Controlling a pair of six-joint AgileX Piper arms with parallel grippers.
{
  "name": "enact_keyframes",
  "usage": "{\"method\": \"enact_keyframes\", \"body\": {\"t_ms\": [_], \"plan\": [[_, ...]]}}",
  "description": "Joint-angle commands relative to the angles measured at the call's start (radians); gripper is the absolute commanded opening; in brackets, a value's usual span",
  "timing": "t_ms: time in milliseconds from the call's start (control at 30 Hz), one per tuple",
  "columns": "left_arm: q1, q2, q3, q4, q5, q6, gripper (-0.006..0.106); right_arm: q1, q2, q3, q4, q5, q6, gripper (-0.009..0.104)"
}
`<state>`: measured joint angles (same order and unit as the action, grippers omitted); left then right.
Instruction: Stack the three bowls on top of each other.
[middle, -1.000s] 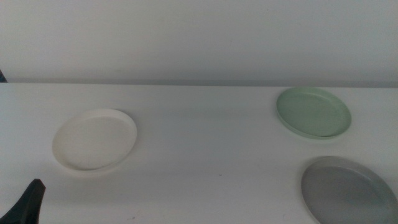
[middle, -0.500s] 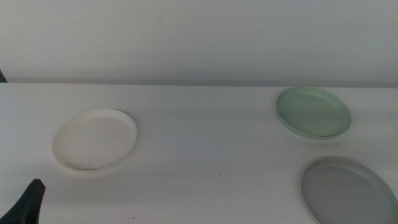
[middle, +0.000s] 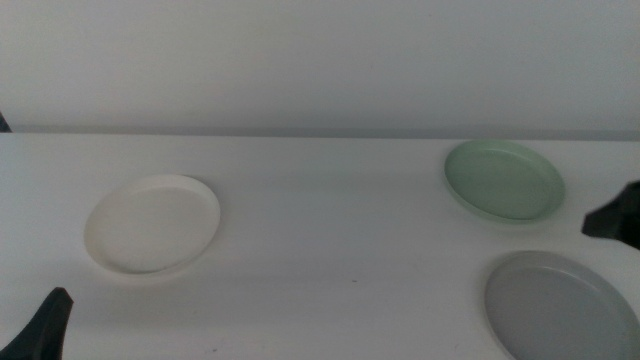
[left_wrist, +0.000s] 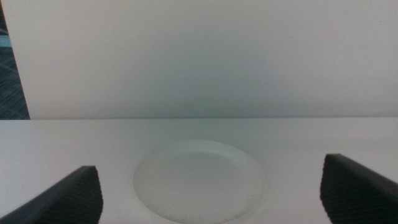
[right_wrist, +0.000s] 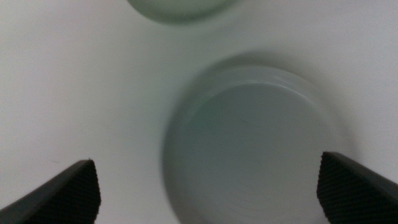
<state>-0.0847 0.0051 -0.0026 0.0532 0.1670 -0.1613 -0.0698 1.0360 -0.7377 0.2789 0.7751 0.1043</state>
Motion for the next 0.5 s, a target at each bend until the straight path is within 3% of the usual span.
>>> {"method": "enact_keyframes", "body": {"t_ms": [0,100,300,467], "plan": [[-0.005,-0.041,0.040,0.000,-0.016,0.000,0.094,0.000,0.007,-0.005,0.053,-0.032,-0.025,0.093],[-0.005,-0.041,0.040,0.000,-0.016,0.000,0.094,0.000,0.007,-0.005,0.013,-0.010,-0.104,0.093],[-0.005,-0.041,0.040,0.000,-0.016,0.000,0.094,-0.066,0.072,-0.017,-0.160,0.099,0.024,0.093],[-0.005,-0.041,0.040,0.000,-0.016,0.000,0.094,-0.258,0.229,-0.027,-0.134,0.172,-0.049,0.089]]}}
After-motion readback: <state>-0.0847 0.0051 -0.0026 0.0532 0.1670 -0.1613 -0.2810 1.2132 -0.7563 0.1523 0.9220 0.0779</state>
